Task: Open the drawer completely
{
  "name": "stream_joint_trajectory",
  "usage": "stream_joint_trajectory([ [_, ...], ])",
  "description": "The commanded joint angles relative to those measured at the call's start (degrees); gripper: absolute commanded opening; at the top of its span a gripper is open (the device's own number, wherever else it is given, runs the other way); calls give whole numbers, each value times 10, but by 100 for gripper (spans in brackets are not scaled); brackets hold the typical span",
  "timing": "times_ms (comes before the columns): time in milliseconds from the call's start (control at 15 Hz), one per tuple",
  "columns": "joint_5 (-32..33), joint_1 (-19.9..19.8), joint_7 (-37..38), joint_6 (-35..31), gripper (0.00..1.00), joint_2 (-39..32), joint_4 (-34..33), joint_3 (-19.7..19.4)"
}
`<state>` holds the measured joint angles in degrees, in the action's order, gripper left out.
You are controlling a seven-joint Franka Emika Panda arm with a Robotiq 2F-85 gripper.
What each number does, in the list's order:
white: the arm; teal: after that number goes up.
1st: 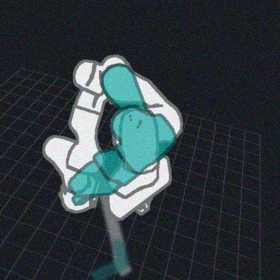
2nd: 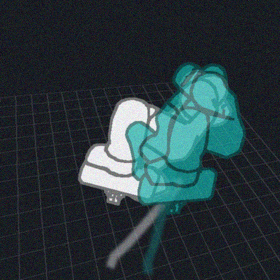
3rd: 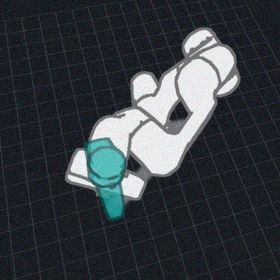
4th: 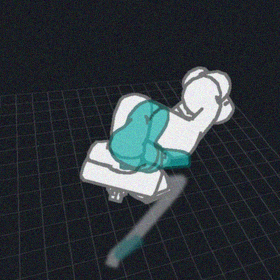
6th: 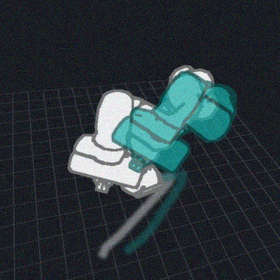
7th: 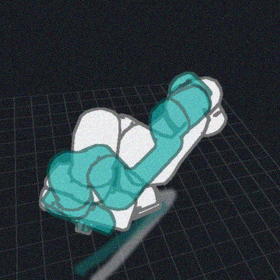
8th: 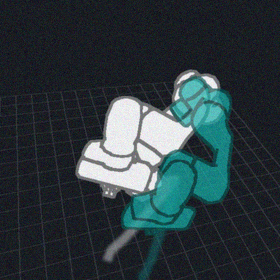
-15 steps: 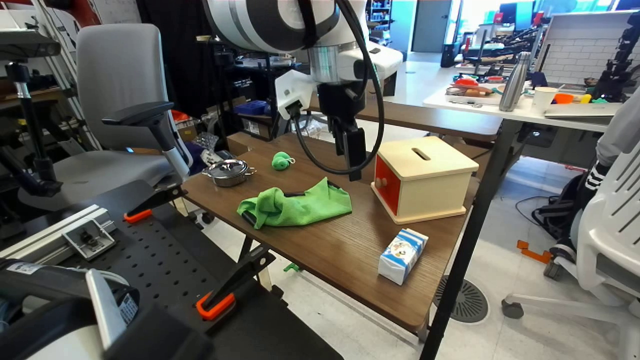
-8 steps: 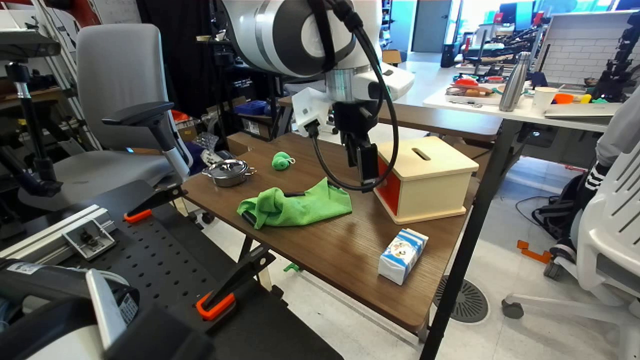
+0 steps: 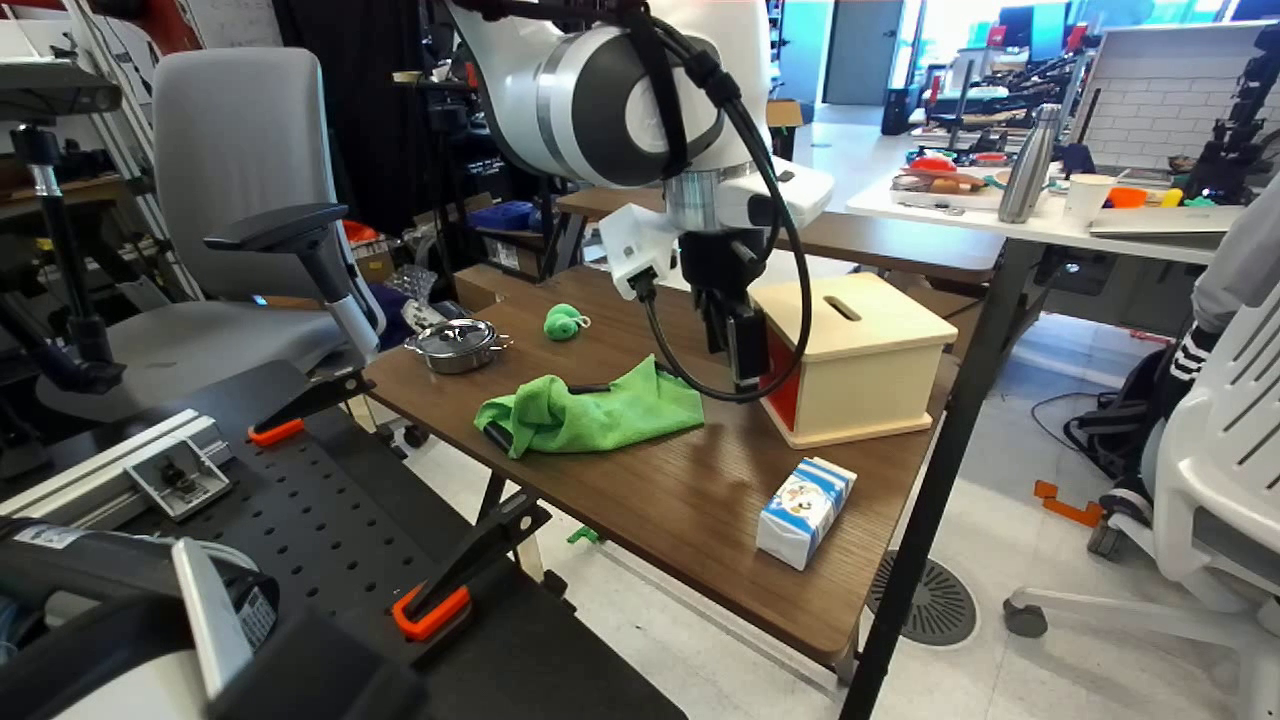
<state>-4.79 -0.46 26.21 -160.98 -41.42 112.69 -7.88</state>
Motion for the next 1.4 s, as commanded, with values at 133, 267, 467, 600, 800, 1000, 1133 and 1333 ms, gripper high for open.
stream_joint_trajectory([
  [133, -16, 33, 16, -42, 100, -20, -18, -32],
  [267, -15, 43, 23, -63, 100, -26, -17, -42],
  [467, -18, 58, 31, -81, 100, -34, -18, -56],
  [600, -20, 69, 38, -86, 74, -40, -19, -66],
  [800, -21, 81, 44, -95, 49, -45, -17, -76],
  [1000, -22, 90, 51, -95, 27, -49, -17, -86],
  [1133, -20, 96, 54, -101, 12, -50, -14, -93],
  [1333, -19, 103, 56, -95, 7, -40, -1, -95],
])
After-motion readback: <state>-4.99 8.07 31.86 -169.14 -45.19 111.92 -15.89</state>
